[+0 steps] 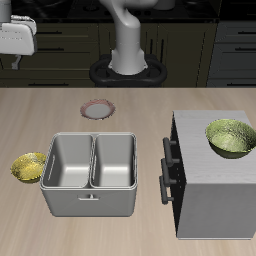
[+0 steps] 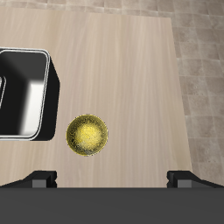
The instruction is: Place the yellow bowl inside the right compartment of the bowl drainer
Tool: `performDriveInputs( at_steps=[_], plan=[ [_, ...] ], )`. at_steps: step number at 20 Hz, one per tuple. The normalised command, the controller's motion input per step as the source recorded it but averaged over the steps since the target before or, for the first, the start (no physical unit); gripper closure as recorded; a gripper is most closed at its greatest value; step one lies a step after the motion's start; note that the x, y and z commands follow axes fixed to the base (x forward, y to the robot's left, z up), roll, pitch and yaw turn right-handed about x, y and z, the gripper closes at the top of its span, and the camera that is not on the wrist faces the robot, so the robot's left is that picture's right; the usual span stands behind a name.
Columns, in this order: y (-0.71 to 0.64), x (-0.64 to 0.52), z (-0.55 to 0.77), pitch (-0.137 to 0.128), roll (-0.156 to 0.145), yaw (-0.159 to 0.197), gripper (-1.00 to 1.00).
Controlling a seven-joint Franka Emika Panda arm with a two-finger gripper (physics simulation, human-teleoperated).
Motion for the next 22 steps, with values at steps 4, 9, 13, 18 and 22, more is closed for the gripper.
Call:
performDriveInputs(
  at_steps=[4,9,13,18,22],
  plan=[
    [-0.12,0.06,-0.29,0.017,0.001,-0.033,-1.0],
    [-0.11,0.07,-0.32,0.012,0.012,-0.021,-1.0],
    [-0.07,0.11,-0.34,0.008,0.015,0.002,-1.0],
    [0.0,0.07,-0.33,-0.005,0.008,-0.031,-1.0],
    [0.02,0.04,-0.26,-0.003,0.006,-0.03,-1.0]
  ],
)
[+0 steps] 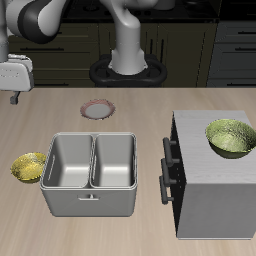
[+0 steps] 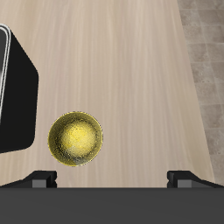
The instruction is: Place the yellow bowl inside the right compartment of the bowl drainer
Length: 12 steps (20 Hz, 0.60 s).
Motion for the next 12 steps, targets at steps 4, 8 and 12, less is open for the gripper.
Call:
performDriveInputs(
  at_steps=[4,8,12],
  plan=[
    [-0.03,0.02,-0.25,-0.007,-0.009,-0.035,-1.0],
    [-0.04,0.06,-0.34,0.014,-0.008,-0.035,-1.0],
    [0.03,0.06,-0.43,0.023,0.009,-0.046,-1.0]
  ],
)
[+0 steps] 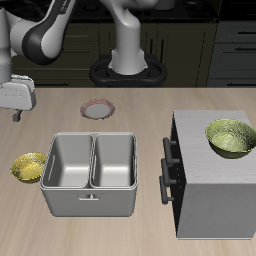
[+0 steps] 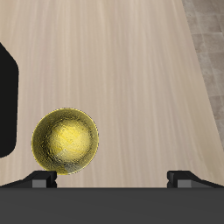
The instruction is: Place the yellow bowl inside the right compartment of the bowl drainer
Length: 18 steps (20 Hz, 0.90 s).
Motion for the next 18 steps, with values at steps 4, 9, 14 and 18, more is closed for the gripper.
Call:
performDriveInputs(
  at_steps=[4,9,14,18],
  plan=[
    [0.02,0.09,-0.48,0.028,-0.006,-0.072,-1.0],
    [0.07,0.08,-0.3,0.028,0.015,-0.016,-1.0],
    [0.18,0.11,-0.24,0.022,0.048,-0.003,-1.0],
    [0.11,0.11,-0.26,0.044,0.021,0.008,-1.0]
  ],
)
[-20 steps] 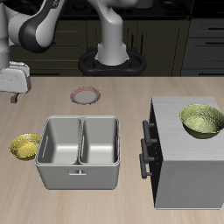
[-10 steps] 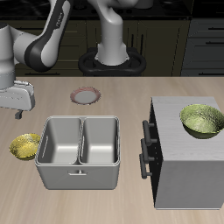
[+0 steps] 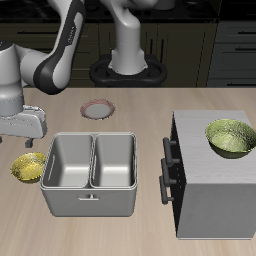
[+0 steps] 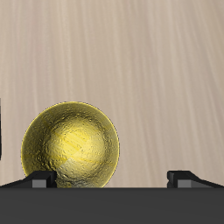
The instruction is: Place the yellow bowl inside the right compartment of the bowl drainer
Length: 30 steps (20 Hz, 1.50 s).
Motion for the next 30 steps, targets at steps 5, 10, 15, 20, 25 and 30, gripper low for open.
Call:
performDriveInputs(
  at_steps=[5,10,15,20,25,30],
  plan=[
    [0.01,0.08,-0.34,0.037,0.01,-0.019,-1.0],
    [-0.03,0.01,-0.38,0.044,0.003,-0.033,-1.0],
    [0.07,0.02,-0.35,0.051,0.013,-0.004,-1.0],
    [0.29,0.04,-0.3,0.071,0.068,-0.005,-1.0],
    [0.13,-0.09,-0.05,0.017,0.029,0.002,1.0],
    [-0.04,-0.1,0.06,0.011,0.006,0.013,1.0]
  ],
)
